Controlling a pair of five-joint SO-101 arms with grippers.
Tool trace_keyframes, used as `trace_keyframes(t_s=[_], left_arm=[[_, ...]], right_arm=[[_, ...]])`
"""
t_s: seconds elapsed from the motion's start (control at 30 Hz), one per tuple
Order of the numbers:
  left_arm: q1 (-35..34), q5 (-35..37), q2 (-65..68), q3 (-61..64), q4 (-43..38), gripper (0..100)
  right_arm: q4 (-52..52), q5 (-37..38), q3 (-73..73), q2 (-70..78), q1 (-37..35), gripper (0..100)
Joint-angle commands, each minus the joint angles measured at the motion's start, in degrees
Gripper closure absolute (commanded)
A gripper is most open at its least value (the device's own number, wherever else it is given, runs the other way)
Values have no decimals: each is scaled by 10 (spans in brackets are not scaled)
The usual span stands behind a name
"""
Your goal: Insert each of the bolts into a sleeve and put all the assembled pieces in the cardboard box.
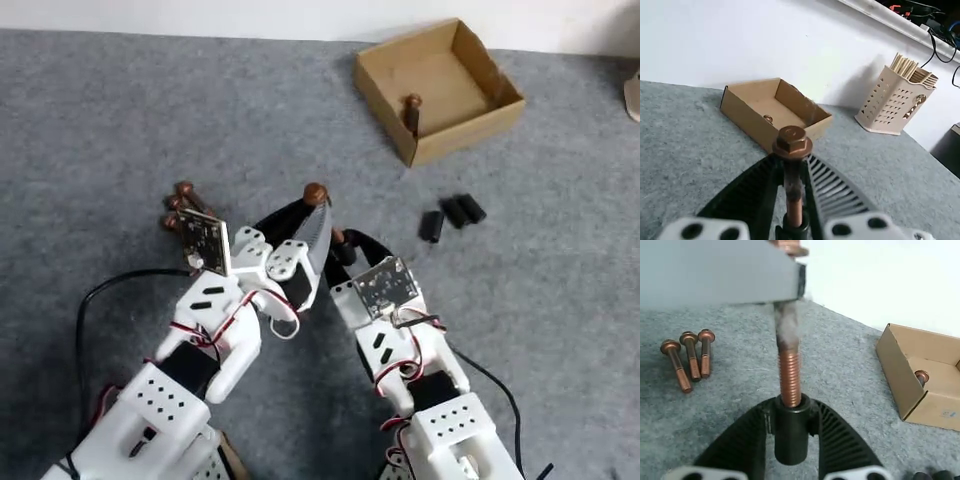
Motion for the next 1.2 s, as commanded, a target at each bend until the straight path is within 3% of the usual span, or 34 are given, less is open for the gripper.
trace_keyframes(t_s=[0.0, 0.2, 0.33, 0.47, 0.57, 0.8, 1.0, 1.17], left_arm=[[-11, 2, 2, 2, 3, 948], [-13, 5, 2, 16, 3, 675], [-22, 5, -1, 18, 3, 597], [-51, 3, 2, 20, 13, 578], [-83, 3, 0, 25, 89, 579], [-179, 3, -2, 28, 190, 579], [-268, 5, -2, 29, 234, 579], [-274, 2, -2, 51, 222, 579]], right_arm=[[-1, 4, 73, -12, -3, 994], [0, 4, 73, -11, -3, 994], [0, 4, 73, -11, -2, 994], [15, 4, 73, -11, -2, 994], [16, 2, 73, -10, 10, 994], [27, -91, 74, -10, 49, 994], [28, -92, 73, -10, 59, 994], [44, -91, 73, -14, 60, 994]])
